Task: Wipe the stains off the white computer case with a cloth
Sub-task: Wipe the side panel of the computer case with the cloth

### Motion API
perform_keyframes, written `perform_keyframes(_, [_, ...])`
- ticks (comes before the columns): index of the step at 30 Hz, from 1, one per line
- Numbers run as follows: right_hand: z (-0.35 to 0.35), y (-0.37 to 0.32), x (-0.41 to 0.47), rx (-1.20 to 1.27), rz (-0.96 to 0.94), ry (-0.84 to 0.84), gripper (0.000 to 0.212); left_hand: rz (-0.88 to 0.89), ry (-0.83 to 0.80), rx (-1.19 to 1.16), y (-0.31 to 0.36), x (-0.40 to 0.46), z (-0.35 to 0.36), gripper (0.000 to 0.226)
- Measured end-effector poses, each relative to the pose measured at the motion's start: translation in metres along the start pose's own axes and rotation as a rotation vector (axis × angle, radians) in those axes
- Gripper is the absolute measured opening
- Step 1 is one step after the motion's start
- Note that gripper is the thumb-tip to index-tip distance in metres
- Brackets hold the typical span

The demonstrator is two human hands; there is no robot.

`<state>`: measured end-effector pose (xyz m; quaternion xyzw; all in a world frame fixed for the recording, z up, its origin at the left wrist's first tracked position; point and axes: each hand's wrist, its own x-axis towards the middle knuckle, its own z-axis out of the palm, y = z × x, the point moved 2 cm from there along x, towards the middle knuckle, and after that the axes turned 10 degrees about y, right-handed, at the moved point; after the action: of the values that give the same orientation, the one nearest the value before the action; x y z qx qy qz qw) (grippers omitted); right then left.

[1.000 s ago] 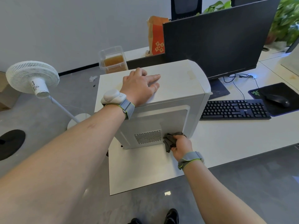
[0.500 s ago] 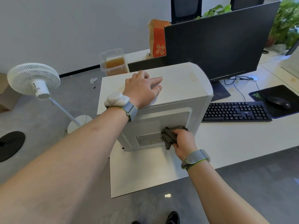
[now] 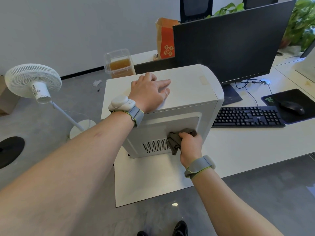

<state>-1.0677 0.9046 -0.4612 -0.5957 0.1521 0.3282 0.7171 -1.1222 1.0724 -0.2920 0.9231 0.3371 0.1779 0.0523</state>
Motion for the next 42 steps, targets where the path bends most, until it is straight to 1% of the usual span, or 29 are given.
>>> perform_keyframes(2, [-0.004,0.015,0.010,-0.092,-0.011,0.064,0.014,-0.001,-0.002,0.002,0.001,-0.001,0.001,0.045])
perform_keyframes(4, [-0.011,0.032,0.022,-0.188,0.096,0.127,0.009,0.000,-0.002,0.004,0.001,0.000,0.001,0.045])
perform_keyframes(5, [-0.015,0.041,0.030,-0.221,0.172,0.123,0.010,-0.001,-0.002,0.001,0.001,0.000,0.000,0.045])
perform_keyframes(6, [-0.021,0.050,0.037,-0.269,0.220,0.114,0.017,0.000,-0.001,0.000,0.001,0.000,0.000,0.045])
perform_keyframes(8, [-0.035,0.061,0.043,-0.399,0.299,0.102,0.041,0.001,-0.001,0.003,0.001,-0.001,0.001,0.045])
perform_keyframes(9, [-0.040,0.063,0.042,-0.415,0.337,0.085,0.046,-0.001,-0.002,0.001,0.001,-0.001,0.000,0.045])
perform_keyframes(10, [-0.041,0.064,0.039,-0.397,0.370,0.077,0.046,-0.003,-0.004,-0.002,0.000,-0.001,0.001,0.045])
perform_keyframes(11, [-0.040,0.062,0.035,-0.358,0.368,0.077,0.042,-0.003,-0.005,-0.003,0.000,-0.001,0.001,0.045])
perform_keyframes(12, [-0.035,0.057,0.031,-0.314,0.355,0.063,0.032,0.001,-0.004,-0.001,0.000,0.000,0.001,0.045])
perform_keyframes(13, [-0.028,0.054,0.029,-0.272,0.339,0.062,0.017,0.003,-0.003,0.001,-0.001,0.000,0.001,0.045])
perform_keyframes(14, [-0.022,0.050,0.027,-0.230,0.317,0.069,0.008,0.005,-0.003,0.001,0.000,0.000,0.001,0.045])
perform_keyframes(16, [-0.011,0.035,0.019,-0.114,0.294,0.075,0.013,0.004,-0.003,-0.001,0.000,0.000,0.001,0.045])
perform_keyframes(18, [-0.005,0.014,0.008,0.007,0.217,0.103,0.012,0.007,-0.005,-0.004,0.000,0.000,0.001,0.045])
perform_keyframes(20, [-0.001,-0.011,-0.004,0.105,0.059,0.092,0.018,0.006,-0.001,-0.005,0.000,0.000,0.000,0.045])
perform_keyframes(22, [0.001,-0.034,-0.022,0.178,-0.127,0.021,0.014,0.009,0.001,-0.001,0.000,0.000,0.000,0.045])
perform_keyframes(24, [0.000,-0.045,-0.031,0.155,-0.275,-0.006,0.012,0.009,-0.003,-0.002,0.000,0.000,0.001,0.045])
perform_keyframes(26, [-0.005,-0.040,-0.027,0.063,-0.318,0.050,0.014,0.008,-0.005,-0.007,0.000,-0.001,0.001,0.045])
perform_keyframes(27, [-0.010,-0.029,-0.018,0.001,-0.295,0.085,0.019,0.008,-0.006,-0.008,0.000,-0.001,0.001,0.045])
perform_keyframes(28, [-0.016,-0.019,-0.009,-0.047,-0.229,0.116,0.025,0.009,-0.005,-0.005,0.000,-0.001,0.000,0.046])
perform_keyframes(31, [-0.032,0.009,0.014,-0.140,0.103,0.166,0.043,0.010,-0.009,-0.002,0.000,-0.001,0.000,0.046])
perform_keyframes(32, [-0.034,0.009,0.013,-0.172,0.171,0.158,0.043,0.009,-0.007,-0.003,0.000,-0.001,0.000,0.046])
perform_keyframes(34, [-0.030,0.001,0.009,-0.187,0.189,0.163,0.031,0.007,-0.005,-0.001,0.000,-0.001,0.000,0.046])
perform_keyframes(36, [-0.018,-0.021,-0.007,-0.068,0.085,0.164,0.020,0.005,-0.005,-0.001,-0.001,0.000,0.000,0.046])
perform_keyframes(38, [-0.007,-0.042,-0.025,0.026,-0.133,0.135,0.016,0.007,-0.006,-0.001,0.000,-0.001,0.000,0.045])
perform_keyframes(40, [-0.003,-0.056,-0.041,0.000,-0.380,0.082,0.008,0.007,0.000,0.001,0.000,-0.001,0.000,0.045])
perform_keyframes(42, [-0.005,-0.057,-0.046,-0.104,-0.549,0.053,0.013,0.005,-0.001,-0.003,-0.001,-0.001,0.000,0.045])
